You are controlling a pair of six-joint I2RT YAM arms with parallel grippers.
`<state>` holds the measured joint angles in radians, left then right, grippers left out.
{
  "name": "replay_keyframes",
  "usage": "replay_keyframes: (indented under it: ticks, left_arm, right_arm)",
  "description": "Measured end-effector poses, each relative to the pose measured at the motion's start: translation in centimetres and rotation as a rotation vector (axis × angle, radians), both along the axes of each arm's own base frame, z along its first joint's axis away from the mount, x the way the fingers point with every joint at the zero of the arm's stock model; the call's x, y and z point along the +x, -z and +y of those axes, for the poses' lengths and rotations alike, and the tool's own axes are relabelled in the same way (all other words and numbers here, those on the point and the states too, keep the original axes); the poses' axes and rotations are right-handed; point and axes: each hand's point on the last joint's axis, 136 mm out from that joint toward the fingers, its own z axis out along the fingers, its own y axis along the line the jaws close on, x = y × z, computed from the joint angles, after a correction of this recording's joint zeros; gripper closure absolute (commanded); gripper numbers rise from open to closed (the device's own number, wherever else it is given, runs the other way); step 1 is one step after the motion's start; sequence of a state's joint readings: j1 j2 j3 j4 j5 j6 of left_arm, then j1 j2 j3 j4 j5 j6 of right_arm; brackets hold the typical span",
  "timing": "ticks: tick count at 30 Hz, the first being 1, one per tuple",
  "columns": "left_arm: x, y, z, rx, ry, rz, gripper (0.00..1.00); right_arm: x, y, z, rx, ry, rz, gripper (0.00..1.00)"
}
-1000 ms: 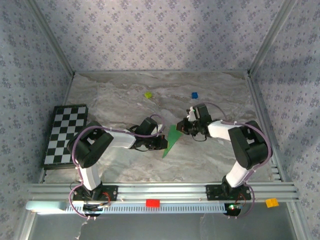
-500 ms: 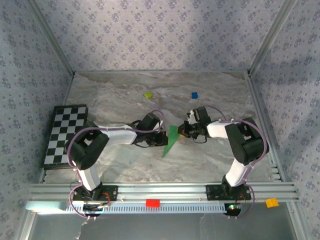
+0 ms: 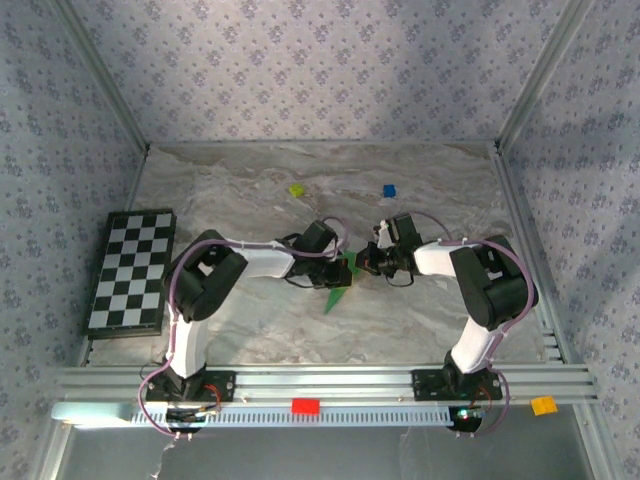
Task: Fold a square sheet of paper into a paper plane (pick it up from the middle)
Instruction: Fold the wing for the fifth time at the center of the table.
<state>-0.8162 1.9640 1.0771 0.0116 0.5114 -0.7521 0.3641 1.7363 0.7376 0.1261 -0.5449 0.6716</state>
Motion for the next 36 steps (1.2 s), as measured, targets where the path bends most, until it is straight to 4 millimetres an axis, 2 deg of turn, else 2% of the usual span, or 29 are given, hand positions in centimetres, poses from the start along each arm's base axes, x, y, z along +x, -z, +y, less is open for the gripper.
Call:
replay_keyframes:
  ticks: [10, 23, 29, 32, 36]
  left_arm:
    - [-1.8, 0.1, 1.3, -0.002, -0.008, -0.078, 0.95]
    - [-5.8, 0.2, 4.5, 0.069, 0.034, -0.071, 0.94]
    - [-8.2, 0.0, 6.8, 0.137, 0.054, -0.040, 0.94]
    - [-8.5, -0.8, 7.4, 0.149, 0.056, -0.050, 0.94]
    - [-7.8, -3.5, 7.7, 0.113, 0.027, -0.117, 0.94]
  right_arm:
    - [-0.6, 0.1, 0.4, 0.025, -0.024, 0.025, 1.00]
    - [-0.6, 0.1, 0.5, 0.028, -0.032, 0.026, 1.00]
    - [-0.6, 0.1, 0.5, 0.025, -0.032, 0.033, 1.00]
    - [-0.6, 0.0, 0.6, 0.025, -0.033, 0.032, 0.98]
    - [-0.6, -0.2, 1.1, 0.021, -0.049, 0.029, 0.94]
